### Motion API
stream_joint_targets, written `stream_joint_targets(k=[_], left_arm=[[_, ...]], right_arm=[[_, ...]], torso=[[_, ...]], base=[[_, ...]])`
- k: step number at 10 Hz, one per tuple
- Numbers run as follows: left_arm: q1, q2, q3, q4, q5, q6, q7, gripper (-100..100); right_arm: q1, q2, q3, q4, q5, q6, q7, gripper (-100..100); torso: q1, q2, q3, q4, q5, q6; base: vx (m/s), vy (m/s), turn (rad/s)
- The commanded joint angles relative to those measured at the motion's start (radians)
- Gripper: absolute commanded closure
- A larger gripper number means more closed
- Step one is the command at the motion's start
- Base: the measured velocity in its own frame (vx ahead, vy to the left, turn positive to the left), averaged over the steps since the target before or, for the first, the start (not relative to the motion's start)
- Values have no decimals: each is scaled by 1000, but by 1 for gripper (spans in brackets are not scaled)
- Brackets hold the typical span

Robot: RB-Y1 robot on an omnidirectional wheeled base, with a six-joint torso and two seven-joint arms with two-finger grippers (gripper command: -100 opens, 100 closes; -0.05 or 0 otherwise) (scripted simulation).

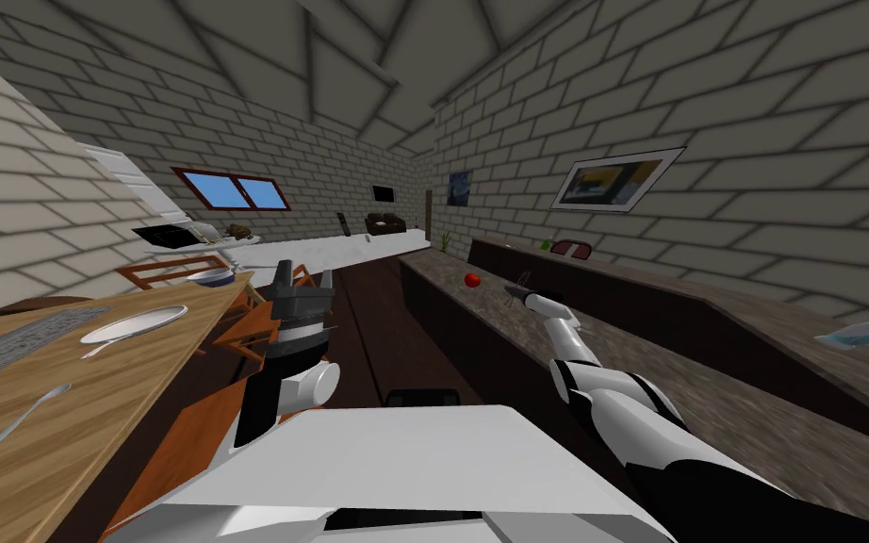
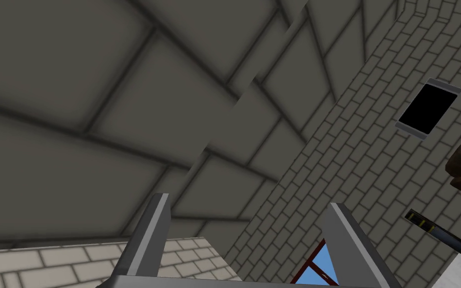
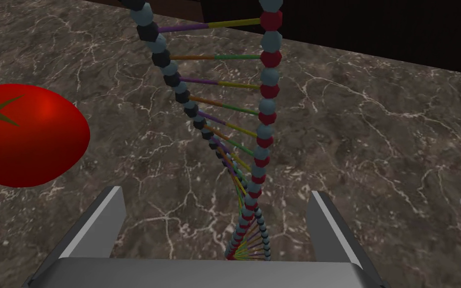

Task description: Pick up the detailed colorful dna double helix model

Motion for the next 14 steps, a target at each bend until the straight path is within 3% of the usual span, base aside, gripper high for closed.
stream_joint_targets(k=[1,2,6,7,8,9,10,12,13,14], left_arm=[[0,0,0,0,0,0,0,0],[0,0,0,0,0,0,0,0],[0,0,0,0,0,0,0,0],[0,0,0,0,0,0,0,0],[0,0,0,0,0,0,0,0],[0,0,0,0,0,0,0,0],[0,0,0,0,0,0,0,0],[0,0,0,0,0,0,0,0],[0,0,0,0,0,0,0,0],[0,0,0,0,0,0,0,0]], right_arm=[[0,0,0,0,0,0,0,-100],[0,0,0,2,1,0,-1,100],[0,0,-1,2,0,0,-2,100],[0,0,-1,2,0,0,-2,0],[36,26,6,-48,-5,38,11,100],[36,26,6,-74,-5,38,11,100],[74,57,11,-111,-5,76,20,100],[74,57,11,-163,-5,76,20,100],[112,87,17,-206,-5,114,29,100],[112,87,17,-236,-5,114,29,100]], torso=[[0,0,0,0,0,0],[0,-2,-1,0,0,0],[0,-5,-3,-1,0,-1],[0,-5,-3,-1,0,-1],[0,-5,-3,-1,0,-1],[-2,-10,-6,-3,-1,3],[-3,-12,-8,-4,-1,2],[-4,-13,-10,-7,-3,4],[-6,-10,-8,-7,-4,2],[-8,-10,-9,-8,-4,6]], base=[[-21,4,-14],[-5,1,1],[-1,0,-1],[0,0,0],[110,-25,-255],[136,-12,-265],[163,22,-347],[85,0,-87],[80,-39,-275],[102,-15,-197]])
